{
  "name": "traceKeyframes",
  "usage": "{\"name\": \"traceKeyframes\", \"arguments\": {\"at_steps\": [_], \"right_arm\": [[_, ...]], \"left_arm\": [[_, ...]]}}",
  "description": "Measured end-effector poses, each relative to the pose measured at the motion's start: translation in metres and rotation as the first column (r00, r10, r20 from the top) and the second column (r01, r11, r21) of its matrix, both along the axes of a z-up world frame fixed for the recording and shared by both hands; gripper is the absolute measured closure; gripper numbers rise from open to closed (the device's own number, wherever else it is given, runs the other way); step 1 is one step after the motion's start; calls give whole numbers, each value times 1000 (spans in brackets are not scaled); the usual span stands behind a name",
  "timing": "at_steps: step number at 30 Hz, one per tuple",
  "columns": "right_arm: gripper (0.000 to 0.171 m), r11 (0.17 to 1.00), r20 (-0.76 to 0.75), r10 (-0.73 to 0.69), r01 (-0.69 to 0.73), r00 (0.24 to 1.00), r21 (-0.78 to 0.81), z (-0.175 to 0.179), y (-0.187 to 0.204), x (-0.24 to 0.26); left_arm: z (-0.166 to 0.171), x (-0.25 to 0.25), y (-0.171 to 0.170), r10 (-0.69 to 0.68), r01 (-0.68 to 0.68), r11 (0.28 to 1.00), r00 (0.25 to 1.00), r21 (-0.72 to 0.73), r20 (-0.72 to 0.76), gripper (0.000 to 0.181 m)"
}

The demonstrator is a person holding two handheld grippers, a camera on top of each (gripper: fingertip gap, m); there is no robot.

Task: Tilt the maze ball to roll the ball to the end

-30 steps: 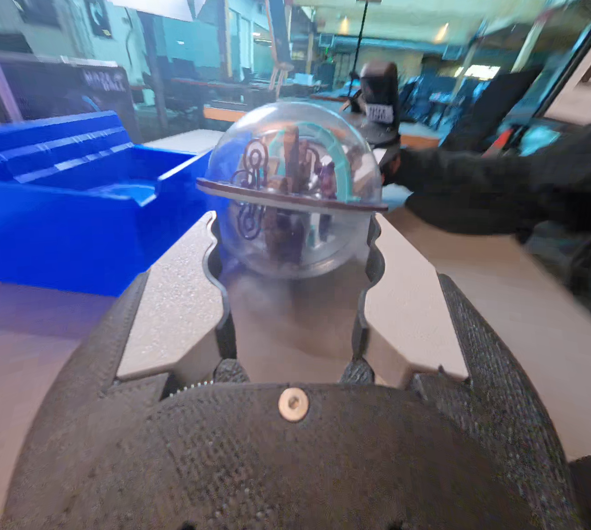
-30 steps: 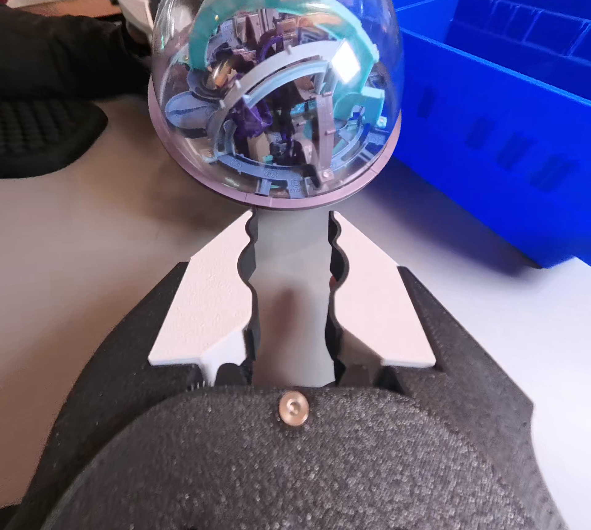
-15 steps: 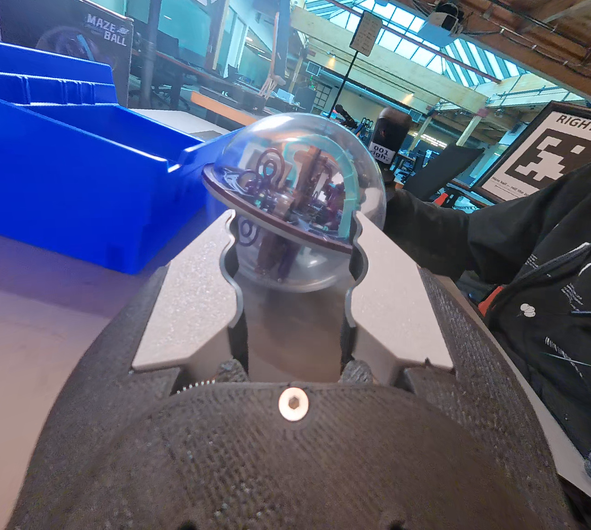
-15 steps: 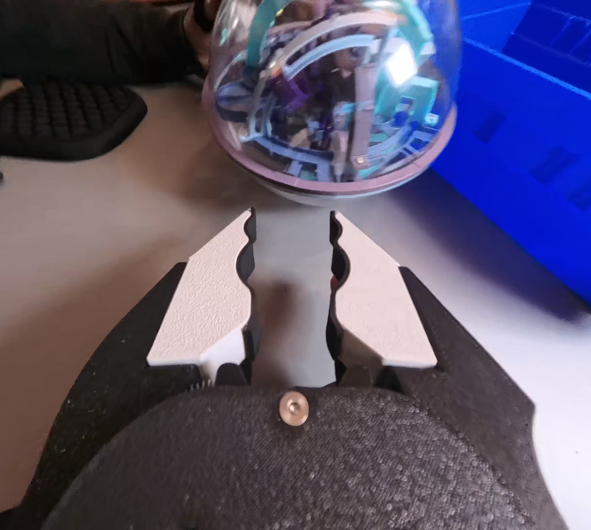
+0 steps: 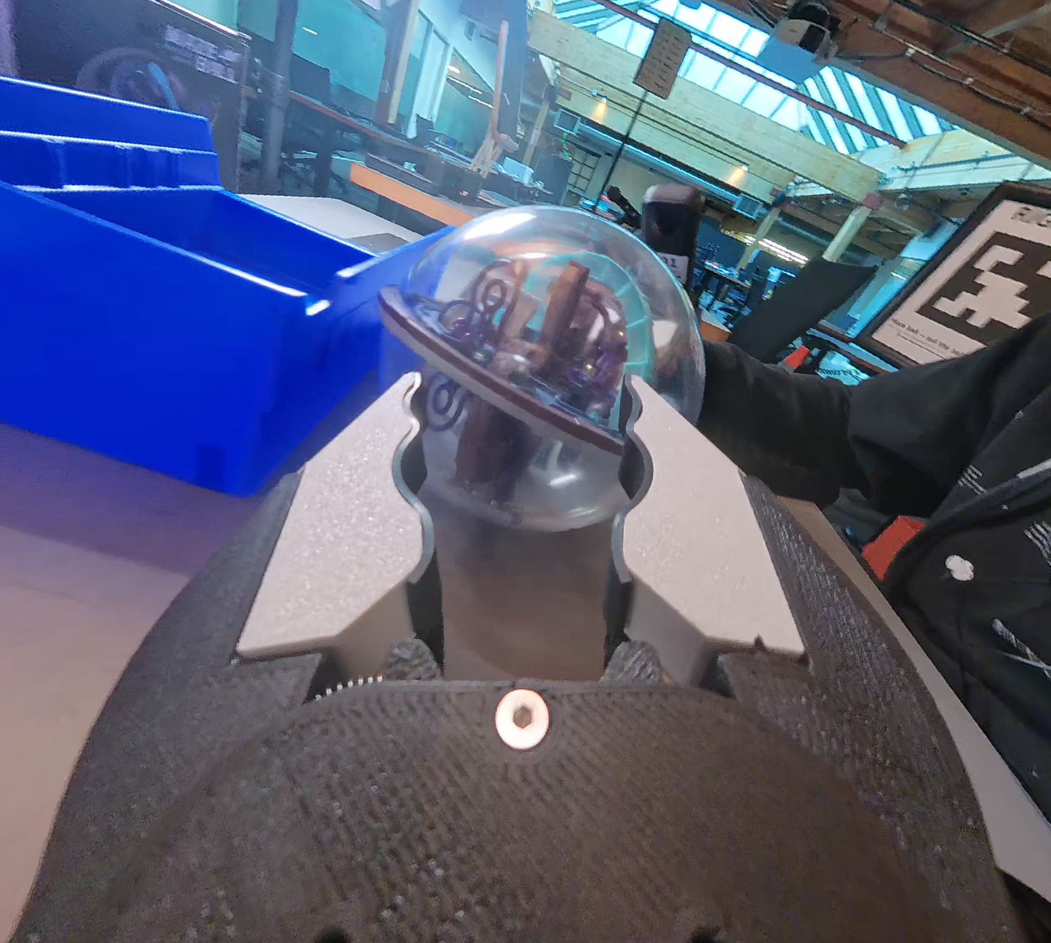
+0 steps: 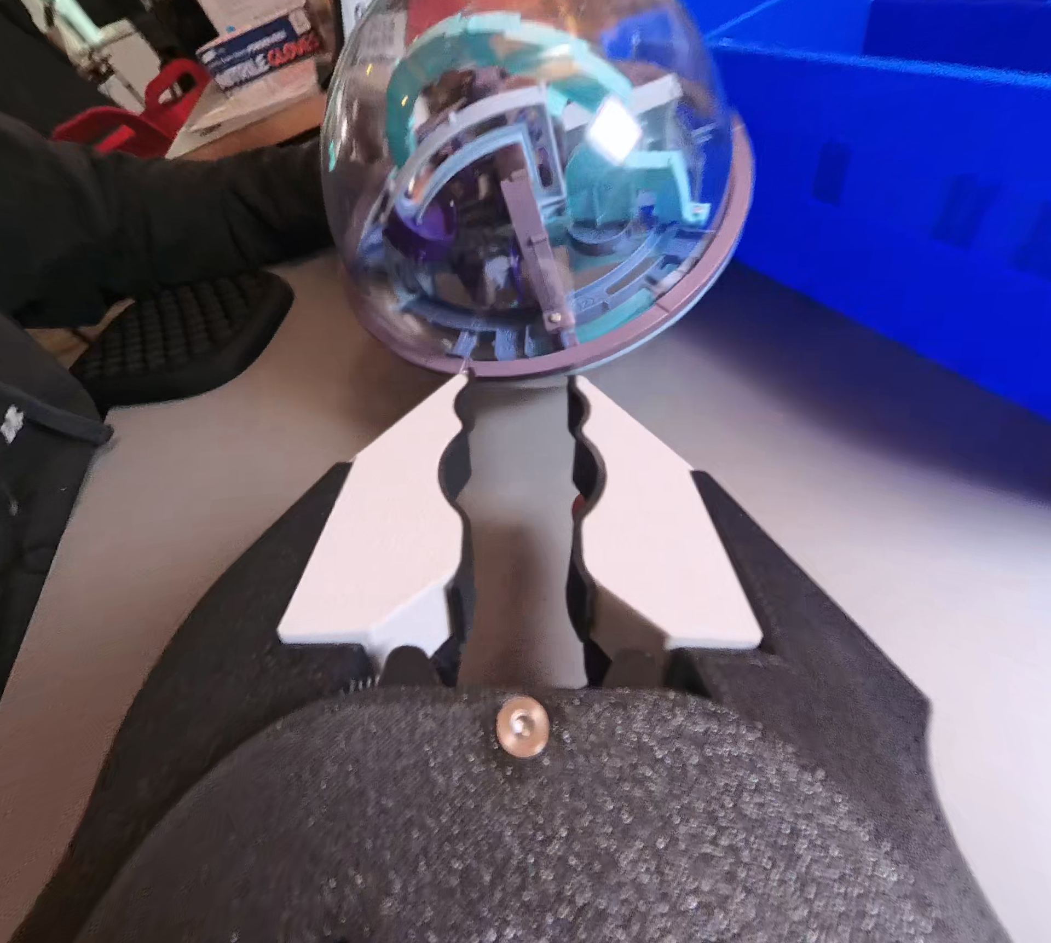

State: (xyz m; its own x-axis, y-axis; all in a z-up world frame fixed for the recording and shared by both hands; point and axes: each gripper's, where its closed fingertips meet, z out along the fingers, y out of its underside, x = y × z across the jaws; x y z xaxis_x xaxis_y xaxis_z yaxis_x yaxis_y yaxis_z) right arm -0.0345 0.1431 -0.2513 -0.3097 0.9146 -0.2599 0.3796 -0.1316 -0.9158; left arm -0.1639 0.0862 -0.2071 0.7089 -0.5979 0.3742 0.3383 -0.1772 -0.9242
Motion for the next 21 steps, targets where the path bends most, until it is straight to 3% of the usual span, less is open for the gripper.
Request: {"name": "traceKeyframes", "arguments": {"at_steps": [1, 4, 8, 12, 21], "right_arm": [[149, 999, 19, 36, -36, 999, 4, -3, -5, 3], [145, 989, 77, 145, -146, 986, 10, -14, -20, 15], [124, 997, 57, 77, -75, 995, -32, -8, -6, 11], [121, 983, 40, 38, -30, 998, -180, -4, 5, 5], [141, 966, 39, 44, -32, 998, -255, -3, 4, -1]], "left_arm": [[0, -5, 1, 31, -31, 1000, 999, -3, -9, 114], [4, -18, -1, 108, -108, 994, 993, 9, -36, 110], [0, -16, -7, 69, -68, 996, 998, -60, 9, 115], [-10, 9, -6, -17, 23, 992, 999, -123, 45, 120], [-10, 10, 0, 4, 13, 991, 993, -135, 121, 153]]}}
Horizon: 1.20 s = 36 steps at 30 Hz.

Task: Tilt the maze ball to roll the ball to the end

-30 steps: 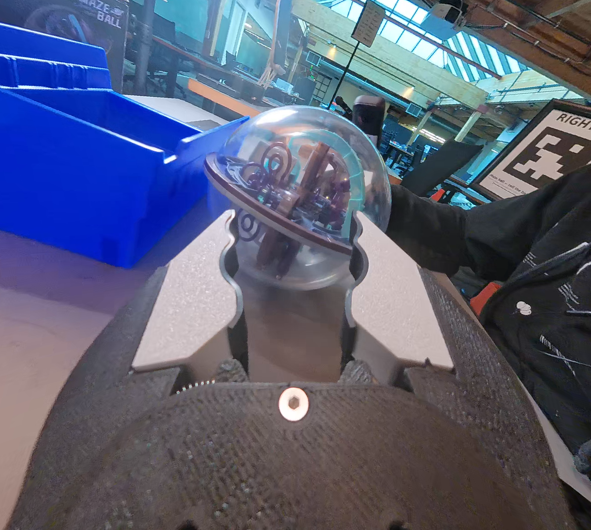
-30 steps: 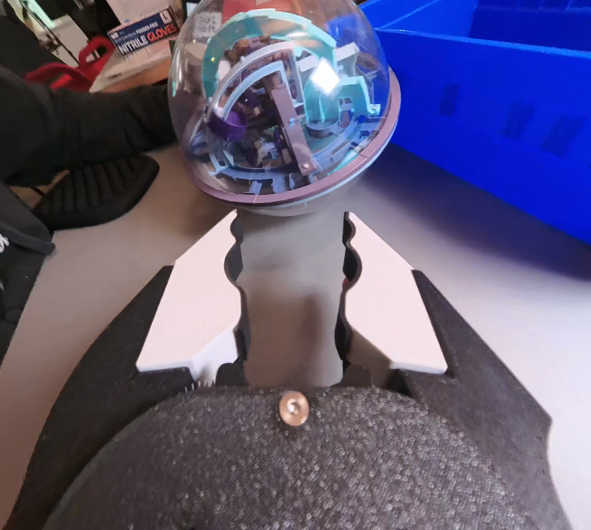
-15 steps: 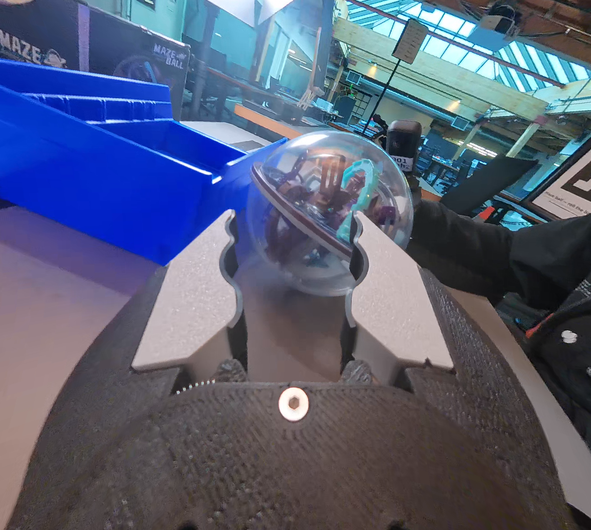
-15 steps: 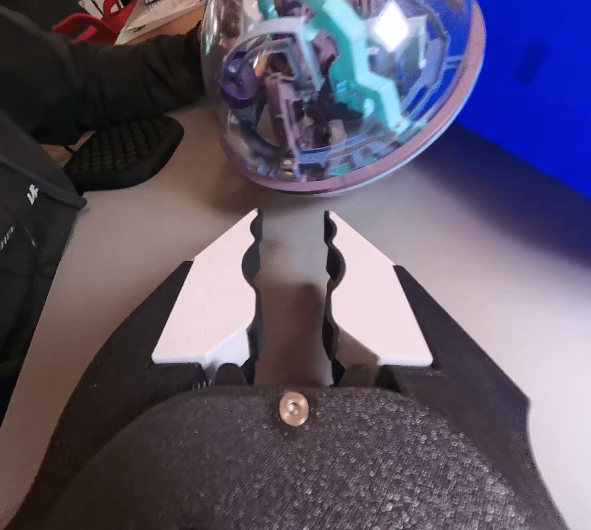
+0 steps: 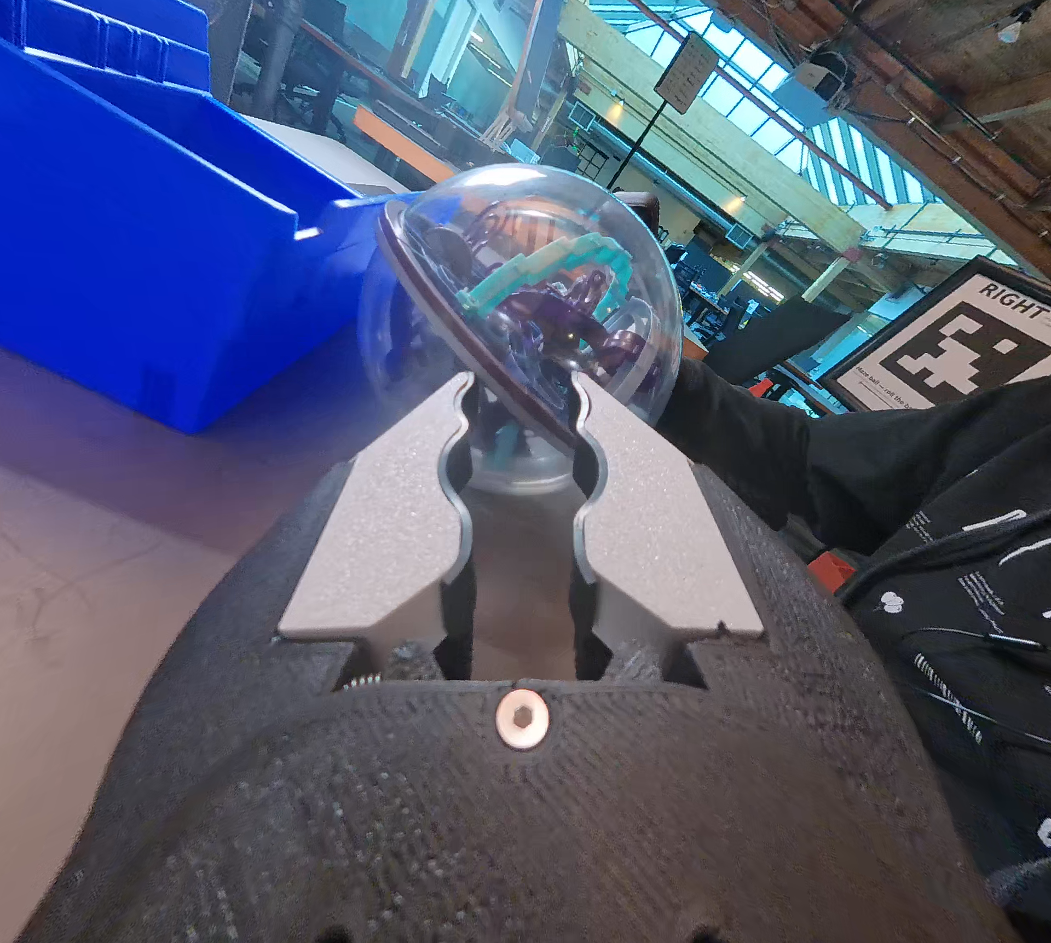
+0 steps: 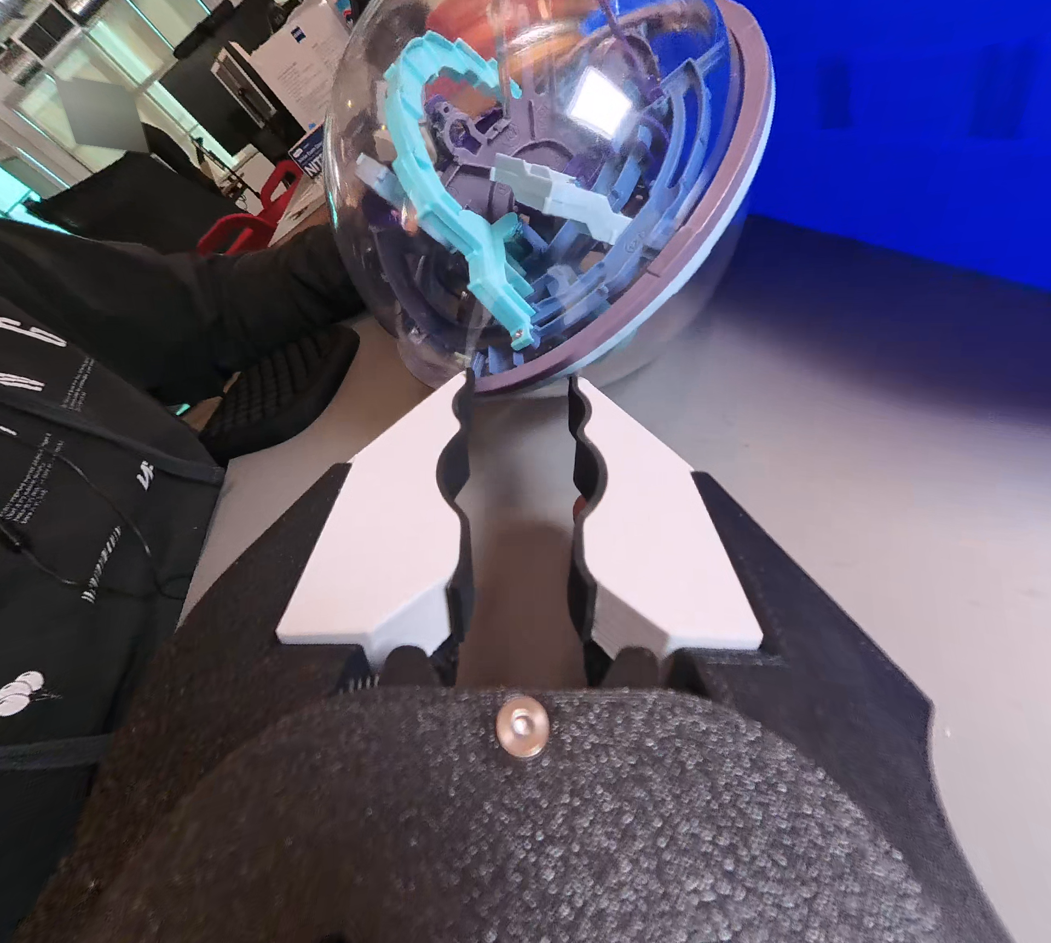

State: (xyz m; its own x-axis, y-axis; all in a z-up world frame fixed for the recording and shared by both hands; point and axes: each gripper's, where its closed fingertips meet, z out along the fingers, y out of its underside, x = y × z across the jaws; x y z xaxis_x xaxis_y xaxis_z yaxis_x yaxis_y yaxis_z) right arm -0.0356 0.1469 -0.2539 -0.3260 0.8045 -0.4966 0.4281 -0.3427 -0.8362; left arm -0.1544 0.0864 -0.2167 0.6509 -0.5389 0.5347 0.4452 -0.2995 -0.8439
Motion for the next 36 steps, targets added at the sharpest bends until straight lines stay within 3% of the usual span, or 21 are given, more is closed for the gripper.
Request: {"name": "traceKeyframes", "arguments": {"at_steps": [4, 8, 12, 17, 21, 27, 33, 36], "right_arm": [[144, 1000, 10, -2, 2, 1000, -15, -1, -1, -1], [149, 1000, -14, -15, 15, 1000, -4, 2, -1, -1], [162, 999, -105, -29, 27, 994, -23, 19, -2, -1], [165, 996, -224, -67, 51, 972, -76, 45, 1, 1], [165, 995, -315, -91, 76, 945, -60, 79, 0, -2], [165, 995, -452, -50, 86, 891, 59, 163, -6, -8], [165, 967, -589, 37, 118, 807, 224, 248, -28, -10], [165, 946, -650, 79, 147, 756, 287, 277, -40, -6]], "left_arm": [[1, -2, 0, 8, -8, 1000, 1000, 6, 7, 166], [5, -1, -2, -6, 5, 1000, 1000, 23, 29, 169], [18, 3, -10, -30, 28, 994, 999, 110, 25, 173], [34, 8, -16, -27, 27, 982, 1000, 188, -4, 174], [70, 4, -18, 0, 5, 959, 1000, 284, -18, 173], [143, -3, -27, 31, -17, 894, 999, 448, -24, 174], [228, 0, -58, 64, 13, 752, 994, 659, -93, 173], [252, 9, -77, 73, 65, 688, 985, 723, -158, 174]]}}
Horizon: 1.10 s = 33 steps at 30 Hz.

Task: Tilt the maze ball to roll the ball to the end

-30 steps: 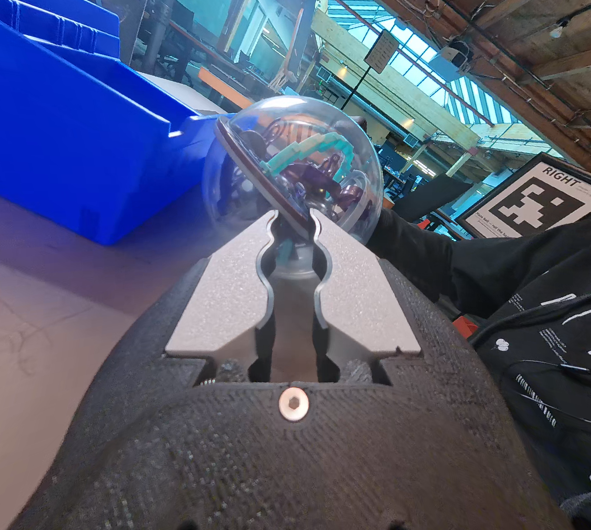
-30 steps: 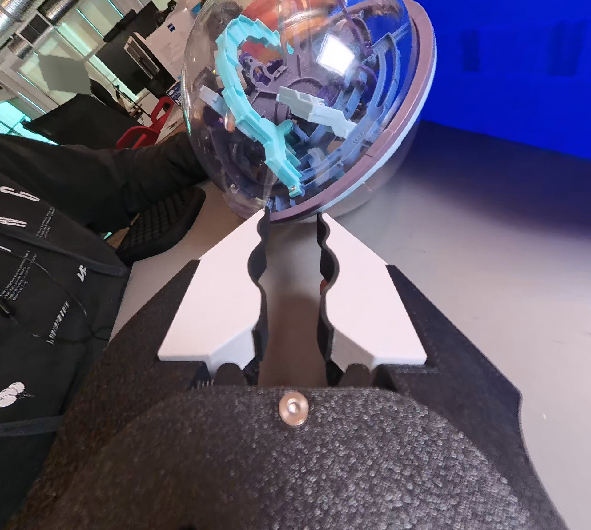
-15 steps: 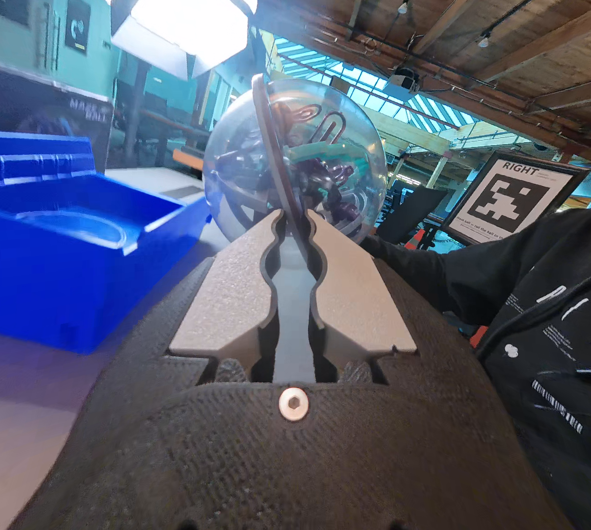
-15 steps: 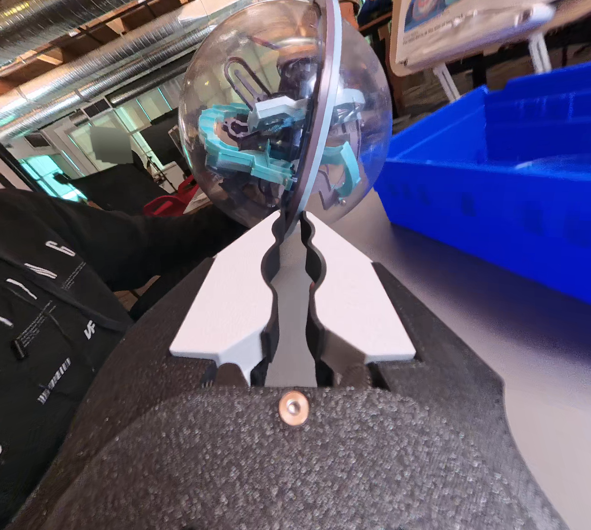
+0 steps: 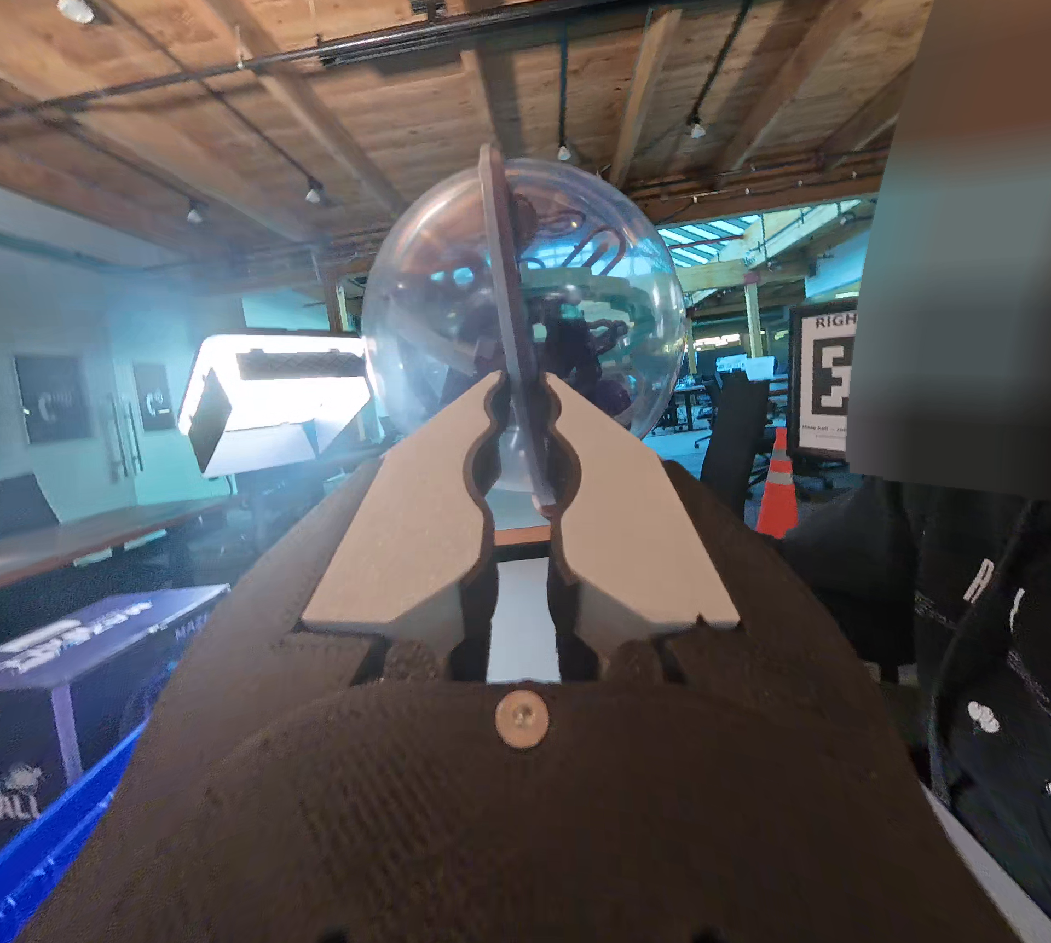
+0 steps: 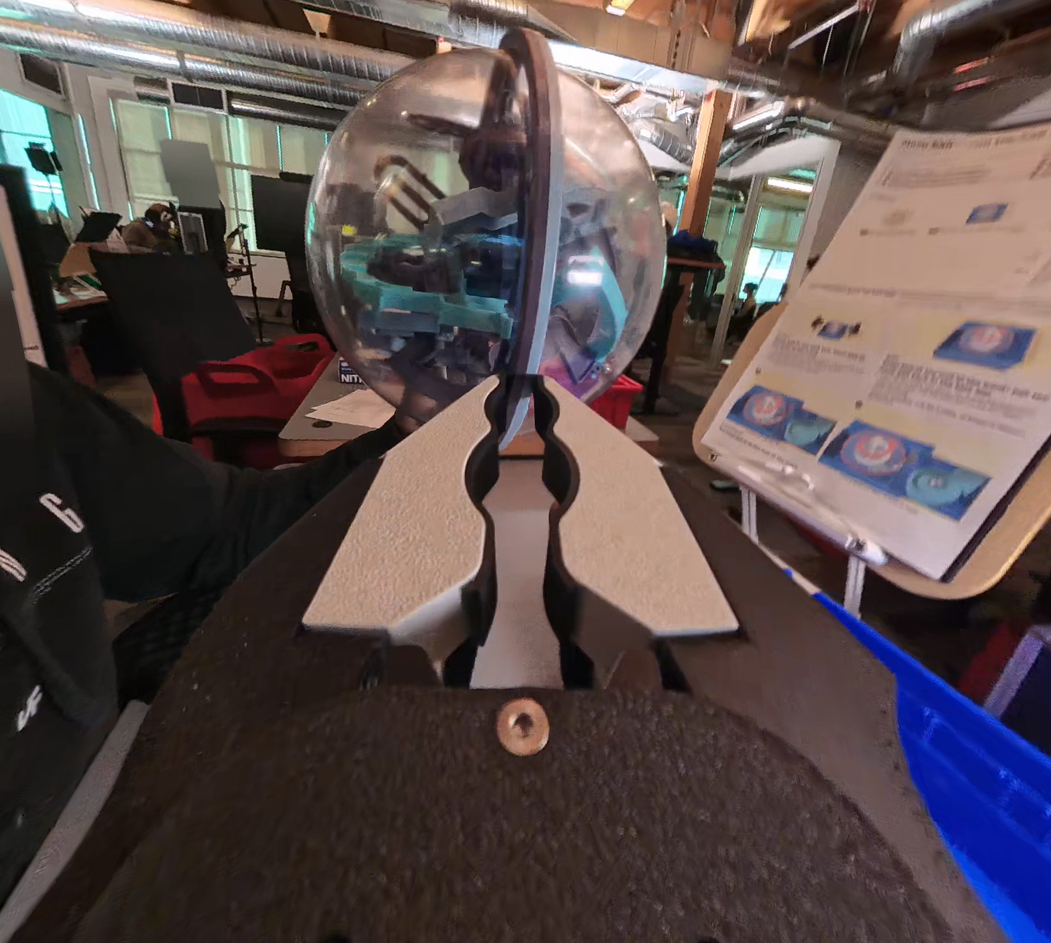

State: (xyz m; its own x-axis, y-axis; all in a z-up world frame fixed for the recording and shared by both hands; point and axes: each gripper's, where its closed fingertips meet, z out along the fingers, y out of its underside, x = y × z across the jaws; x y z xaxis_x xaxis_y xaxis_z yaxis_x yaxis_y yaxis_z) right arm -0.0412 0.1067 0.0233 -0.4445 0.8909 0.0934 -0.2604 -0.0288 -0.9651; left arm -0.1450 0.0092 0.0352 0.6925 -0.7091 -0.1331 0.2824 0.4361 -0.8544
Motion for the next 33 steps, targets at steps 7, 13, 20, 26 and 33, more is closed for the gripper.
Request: {"name": "traceKeyframes", "arguments": {"at_steps": [7, 13, 20, 26, 33], "right_arm": [[165, 996, -72, -25, 31, 997, 82, 8, -12, 11], [165, 979, -174, -40, 73, 984, 191, 13, -20, 24], [166, 969, -142, -92, 121, 986, 214, 7, -12, 23], [166, 975, -146, -100, 127, 984, 184, 15, -18, 24], [166, 974, -26, -223, 223, 975, 34, 10, 21, 14]], "left_arm": [[0, 10, -10, 6, -5, 1000, 999, 7, -45, 174], [-7, 27, -23, 29, -5, 990, 985, 138, -167, 174], [-11, 27, -17, 12, 4, 993, 990, 117, -142, 174], [-24, 8, 7, -68, 68, 997, 998, -45, 4, 174], [-72, 13, 50, -176, 204, 938, 977, -280, 124, 174]]}}
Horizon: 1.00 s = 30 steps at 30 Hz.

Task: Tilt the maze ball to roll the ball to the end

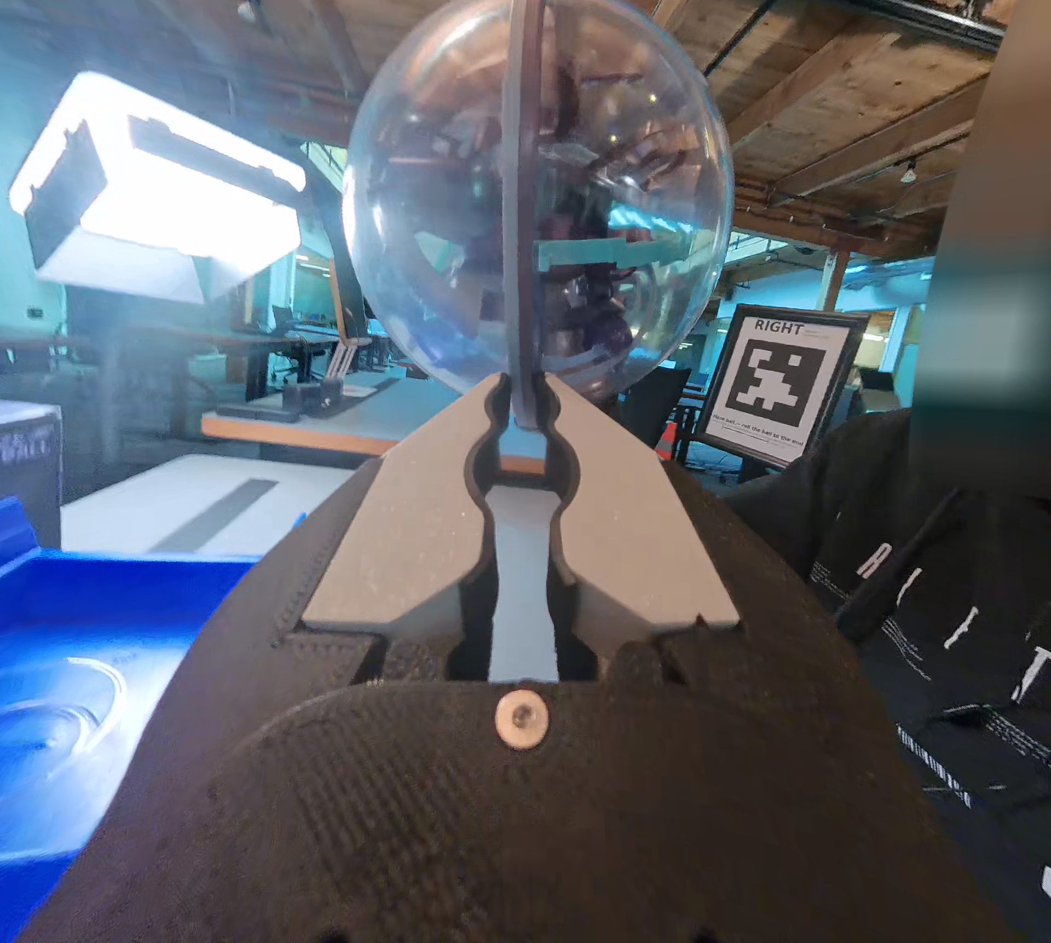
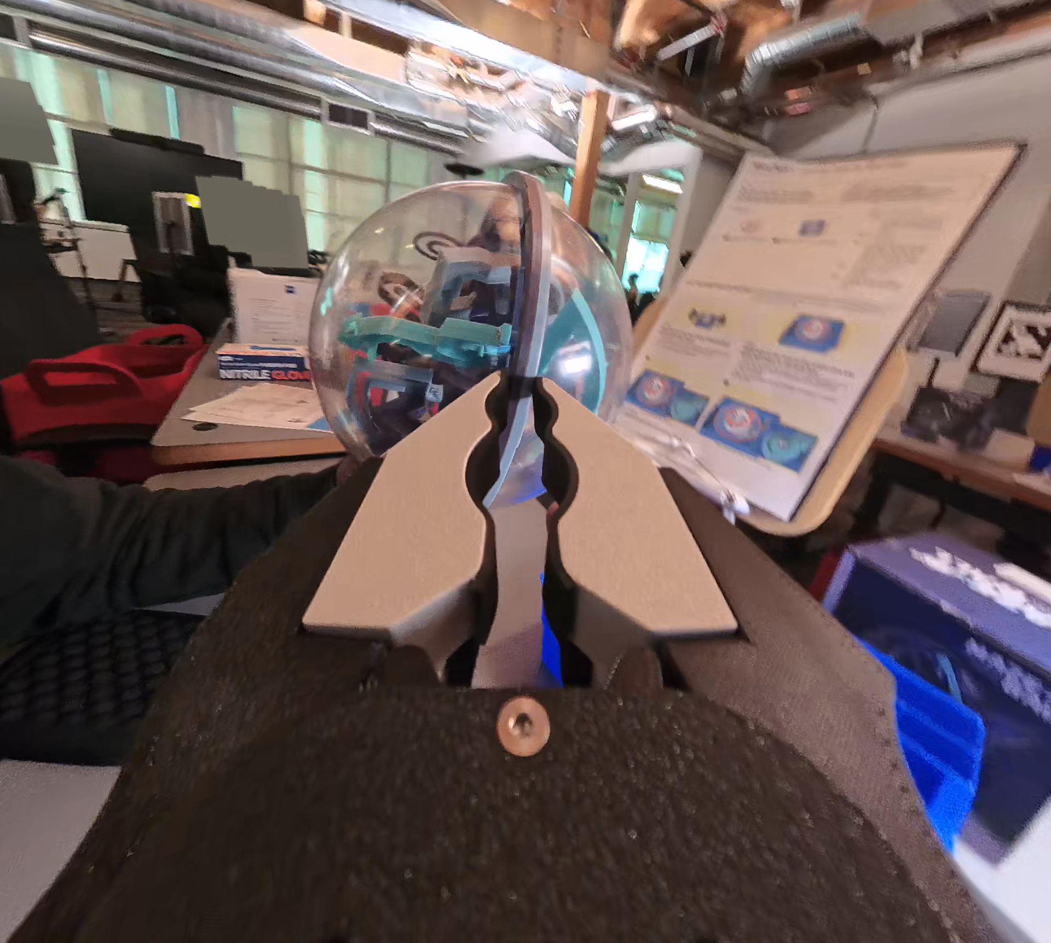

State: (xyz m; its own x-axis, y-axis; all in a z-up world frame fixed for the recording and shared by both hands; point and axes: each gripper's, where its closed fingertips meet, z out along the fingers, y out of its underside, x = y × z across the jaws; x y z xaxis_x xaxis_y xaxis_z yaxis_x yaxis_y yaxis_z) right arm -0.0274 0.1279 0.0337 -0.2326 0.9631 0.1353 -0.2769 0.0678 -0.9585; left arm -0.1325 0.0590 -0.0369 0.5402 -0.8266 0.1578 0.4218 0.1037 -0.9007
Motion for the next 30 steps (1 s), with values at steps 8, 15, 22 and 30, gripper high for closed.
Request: {"name": "traceKeyframes", "arguments": {"at_steps": [8, 15, 22, 30], "right_arm": [[166, 907, 341, 22, 125, 940, -402, -112, 95, -50], [166, 839, 454, 112, 161, 884, -519, -161, 106, -66], [166, 889, 407, 109, 94, 907, -448, -150, 95, -64], [165, 941, 384, 128, 10, 914, -337, -149, 82, -60]], "left_arm": [[-101, -20, 55, -11, 136, 908, 953, -396, 302, 175], [-135, -25, 53, 15, 163, 847, 944, -505, 329, 175], [-131, -23, 47, 3, 114, 886, 968, -450, 252, 175], [-131, -32, 45, 98, -48, 935, 987, -351, 125, 172]]}}
